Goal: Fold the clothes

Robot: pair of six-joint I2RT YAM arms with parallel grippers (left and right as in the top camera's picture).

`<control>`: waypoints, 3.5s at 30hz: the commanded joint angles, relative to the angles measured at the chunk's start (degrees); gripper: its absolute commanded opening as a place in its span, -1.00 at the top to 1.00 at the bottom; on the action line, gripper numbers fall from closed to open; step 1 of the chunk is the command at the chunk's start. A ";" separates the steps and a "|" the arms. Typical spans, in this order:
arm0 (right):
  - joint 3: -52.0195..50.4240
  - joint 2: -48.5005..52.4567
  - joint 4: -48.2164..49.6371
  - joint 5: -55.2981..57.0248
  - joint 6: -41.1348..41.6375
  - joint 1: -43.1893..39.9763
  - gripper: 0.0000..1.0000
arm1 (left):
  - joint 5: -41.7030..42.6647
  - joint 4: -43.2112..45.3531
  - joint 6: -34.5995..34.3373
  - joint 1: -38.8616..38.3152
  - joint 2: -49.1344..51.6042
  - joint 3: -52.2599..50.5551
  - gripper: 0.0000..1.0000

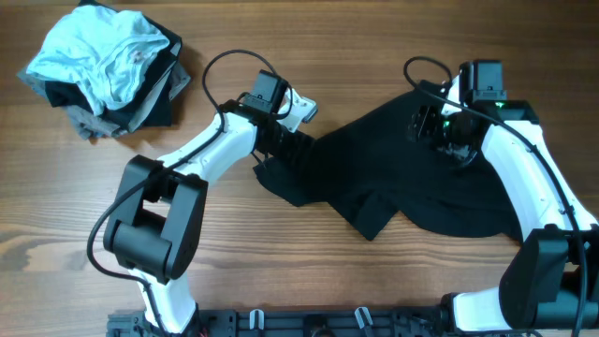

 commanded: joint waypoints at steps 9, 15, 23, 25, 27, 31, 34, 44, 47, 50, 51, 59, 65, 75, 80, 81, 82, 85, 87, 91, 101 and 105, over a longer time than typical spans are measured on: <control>-0.09 19.08 21.51 9.86 10.73 0.09 -0.55 | -3.56 -7.54 1.11 -0.46 -8.35 3.19 -0.78; -0.09 30.18 31.21 -4.76 18.29 0.81 0.36 | -16.59 -11.45 0.87 -0.20 -18.18 3.93 -0.82; 3.98 31.74 47.10 -16.55 19.17 13.73 0.77 | -19.65 -11.61 -3.23 6.45 -31.91 3.93 -0.83; 6.40 31.74 47.23 -20.02 14.91 19.26 0.71 | -19.63 -11.50 -3.67 9.49 -34.42 3.93 -0.86; 9.60 31.61 45.51 -21.73 8.37 25.64 0.35 | -19.61 -11.41 -3.67 12.20 -35.82 3.93 -0.89; 12.81 27.93 42.56 -20.39 6.29 29.07 -0.64 | -19.58 -11.56 -3.65 14.82 -36.33 3.93 -1.00; 12.81 21.84 36.98 -18.21 4.70 23.71 -0.63 | -19.50 -11.74 -3.65 14.82 -36.11 3.91 -1.00; 12.59 5.62 -4.74 -14.69 -0.35 2.03 -0.33 | -9.38 -9.79 -1.90 14.78 -17.99 3.87 -0.11; 8.87 6.78 -17.55 -8.26 -1.46 1.97 -0.54 | -3.78 -6.64 -1.90 14.67 -11.06 3.87 -0.21; 2.69 7.04 -19.58 -4.26 -0.50 2.12 -0.55 | -1.64 -3.32 -1.92 13.92 -7.10 3.87 -0.28; 0.76 7.04 -19.04 -3.58 0.66 2.10 -0.53 | -1.53 -2.45 -1.90 13.53 -6.03 3.87 -0.29; -9.20 7.04 -11.23 -6.21 -0.72 2.03 -0.30 | -2.12 1.18 -1.90 9.60 0.59 3.87 0.16; -8.96 7.02 -1.09 -5.84 3.41 1.49 -0.38 | -17.18 1.25 -7.63 10.43 3.56 3.85 0.76; -9.18 6.99 -5.35 -13.84 -8.66 -1.01 -0.63 | -22.21 -4.00 -18.97 22.84 3.87 3.87 0.92; -12.76 7.02 -9.55 -15.04 -11.80 3.96 -0.39 | -5.86 -2.80 -15.34 23.15 3.87 3.87 0.77; -13.99 7.02 -9.29 -14.88 -11.56 4.87 -0.31 | -3.78 -2.43 -14.91 22.60 3.87 3.87 0.63; -15.04 7.02 -8.63 -14.91 -11.65 5.57 -0.33 | -0.83 -2.14 -12.92 21.75 3.80 3.87 0.46; -16.83 7.02 -6.45 -15.37 -13.35 7.50 -0.25 | 3.96 -1.64 -9.27 19.30 3.76 3.87 0.03; -16.87 7.02 -5.49 -15.56 -13.94 8.76 -0.24 | 4.94 -0.55 -8.28 17.29 3.76 3.87 -0.30; -16.87 7.02 -2.93 -15.58 -13.77 11.34 -0.26 | 4.20 2.67 -7.80 12.98 3.78 3.87 -0.61; -16.85 6.99 -4.96 0.39 1.57 12.15 0.75 | -10.82 3.15 -9.42 7.67 10.45 3.87 0.91; -15.82 6.97 -8.72 16.68 10.99 5.38 0.91 | -21.27 -1.14 -13.09 9.46 10.16 3.87 0.92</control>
